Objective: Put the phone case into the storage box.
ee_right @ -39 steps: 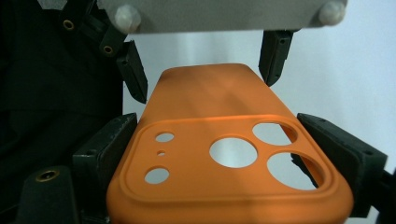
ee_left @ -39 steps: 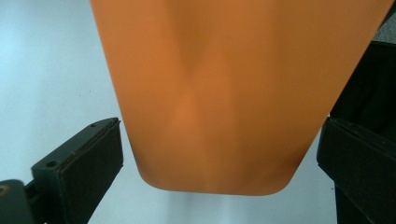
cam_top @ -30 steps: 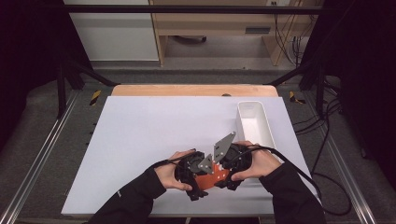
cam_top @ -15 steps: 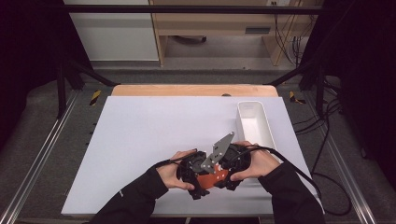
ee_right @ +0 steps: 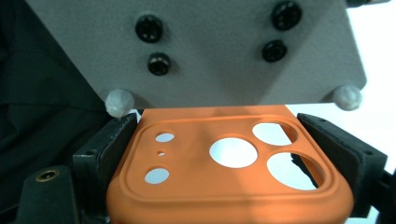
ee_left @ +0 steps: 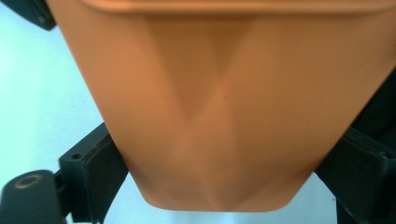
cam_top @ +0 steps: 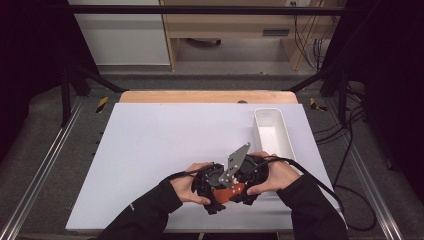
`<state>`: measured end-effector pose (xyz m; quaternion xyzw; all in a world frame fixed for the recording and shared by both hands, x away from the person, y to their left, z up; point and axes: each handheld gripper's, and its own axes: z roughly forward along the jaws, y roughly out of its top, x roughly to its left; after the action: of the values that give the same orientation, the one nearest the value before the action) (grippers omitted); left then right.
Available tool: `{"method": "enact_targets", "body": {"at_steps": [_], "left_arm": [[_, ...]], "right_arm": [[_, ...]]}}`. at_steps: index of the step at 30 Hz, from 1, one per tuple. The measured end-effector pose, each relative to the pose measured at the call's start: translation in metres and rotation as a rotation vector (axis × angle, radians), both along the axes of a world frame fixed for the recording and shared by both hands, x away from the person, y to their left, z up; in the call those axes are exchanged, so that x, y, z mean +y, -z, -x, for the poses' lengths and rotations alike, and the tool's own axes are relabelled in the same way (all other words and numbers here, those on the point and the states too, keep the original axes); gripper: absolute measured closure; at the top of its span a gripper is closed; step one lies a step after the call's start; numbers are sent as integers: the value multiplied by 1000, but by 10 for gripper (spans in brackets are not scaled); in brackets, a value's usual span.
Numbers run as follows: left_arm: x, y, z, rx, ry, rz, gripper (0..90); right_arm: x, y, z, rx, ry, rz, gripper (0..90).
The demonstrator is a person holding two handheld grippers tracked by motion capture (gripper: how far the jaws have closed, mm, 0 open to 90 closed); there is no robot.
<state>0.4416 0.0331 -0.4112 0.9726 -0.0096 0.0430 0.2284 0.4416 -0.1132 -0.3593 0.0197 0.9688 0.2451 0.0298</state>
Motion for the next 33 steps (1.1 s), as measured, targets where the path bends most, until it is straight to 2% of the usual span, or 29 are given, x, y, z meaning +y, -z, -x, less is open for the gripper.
{"method": "enact_targets", "body": {"at_steps": [6,11,21,23,27,28,33], "left_arm": [[0,0,0,-4,0,3,149],[0,0,0,-3,3,4,153],[3,1,0,-19,-11,31,156],[4,0,0,-19,-19,46,157],[6,-1,-1,-23,-29,50,157],[7,-1,-2,-27,-25,39,158],[11,-1,-3,-30,-45,60,158]], "right_arm": [[1,1,1,-9,-13,9,162],[1,2,1,-11,-16,11,161],[1,1,1,-30,-11,-4,153],[0,1,2,-37,-11,-13,150],[-1,-2,1,-45,-5,-46,141],[-2,-3,1,-42,1,-54,130],[-7,-8,1,-51,16,-83,94]]}}
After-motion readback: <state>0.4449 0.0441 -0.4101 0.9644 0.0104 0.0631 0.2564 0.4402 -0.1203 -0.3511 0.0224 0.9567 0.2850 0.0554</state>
